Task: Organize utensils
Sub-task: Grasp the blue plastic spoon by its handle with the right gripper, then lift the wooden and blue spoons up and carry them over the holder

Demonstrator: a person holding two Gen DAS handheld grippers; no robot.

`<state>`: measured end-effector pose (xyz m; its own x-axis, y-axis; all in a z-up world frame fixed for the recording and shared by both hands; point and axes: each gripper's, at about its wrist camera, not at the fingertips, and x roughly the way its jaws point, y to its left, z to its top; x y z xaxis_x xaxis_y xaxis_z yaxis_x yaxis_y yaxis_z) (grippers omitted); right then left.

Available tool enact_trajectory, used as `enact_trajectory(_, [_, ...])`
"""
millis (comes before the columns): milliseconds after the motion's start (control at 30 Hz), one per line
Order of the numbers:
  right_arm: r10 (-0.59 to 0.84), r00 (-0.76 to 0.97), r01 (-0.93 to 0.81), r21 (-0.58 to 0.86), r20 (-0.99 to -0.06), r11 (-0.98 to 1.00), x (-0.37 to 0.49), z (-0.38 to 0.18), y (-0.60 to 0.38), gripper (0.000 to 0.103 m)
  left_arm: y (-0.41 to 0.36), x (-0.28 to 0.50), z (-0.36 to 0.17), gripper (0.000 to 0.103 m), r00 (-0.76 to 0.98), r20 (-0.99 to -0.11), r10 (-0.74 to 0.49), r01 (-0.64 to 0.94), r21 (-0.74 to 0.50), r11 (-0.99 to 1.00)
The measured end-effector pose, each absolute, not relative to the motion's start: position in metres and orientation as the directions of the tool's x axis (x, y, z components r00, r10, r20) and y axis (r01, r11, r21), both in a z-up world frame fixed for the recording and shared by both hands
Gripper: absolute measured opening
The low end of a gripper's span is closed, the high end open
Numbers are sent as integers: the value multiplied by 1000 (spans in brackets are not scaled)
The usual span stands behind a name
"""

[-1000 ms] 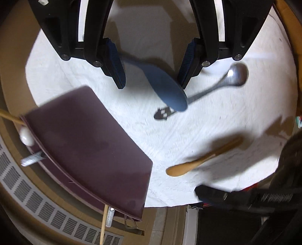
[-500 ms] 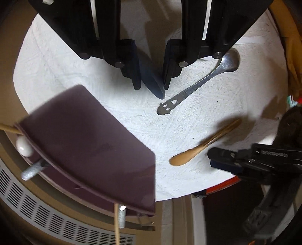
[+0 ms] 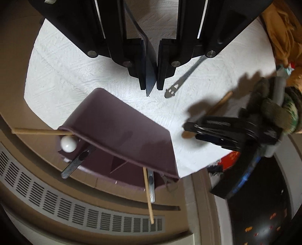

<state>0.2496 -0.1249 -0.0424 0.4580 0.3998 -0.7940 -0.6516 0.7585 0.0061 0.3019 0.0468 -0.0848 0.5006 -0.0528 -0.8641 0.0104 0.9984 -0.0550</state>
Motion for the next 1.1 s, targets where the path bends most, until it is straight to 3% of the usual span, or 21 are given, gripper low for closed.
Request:
enact_trajectory(67, [412, 463, -643, 22, -785, 766, 246, -36, -124, 9, 44, 300, -84, 31, 525, -850, -32, 25, -22, 999])
enact_trajectory(333, [405, 520, -594, 23, -752, 804, 226, -8, -124, 9, 47, 233, -39, 31, 692, -705, -154, 109, -108, 988])
enact_trajectory(567, [419, 575, -545, 53, -702, 837, 207, 23, -126, 9, 39, 186, 38, 31, 822, -530, -209, 179, -109, 978])
enact_trajectory(900, [496, 732, -525, 77, -467, 847, 214, 170, -137, 9, 16, 200, 179, 31, 945, -236, -224, 226, -18, 974])
enact_trajectory(1100, [518, 789, -487, 178, -330, 855, 251, 216, -152, 9, 16, 235, 201, 31, 965, -155, -211, 213, -7, 977])
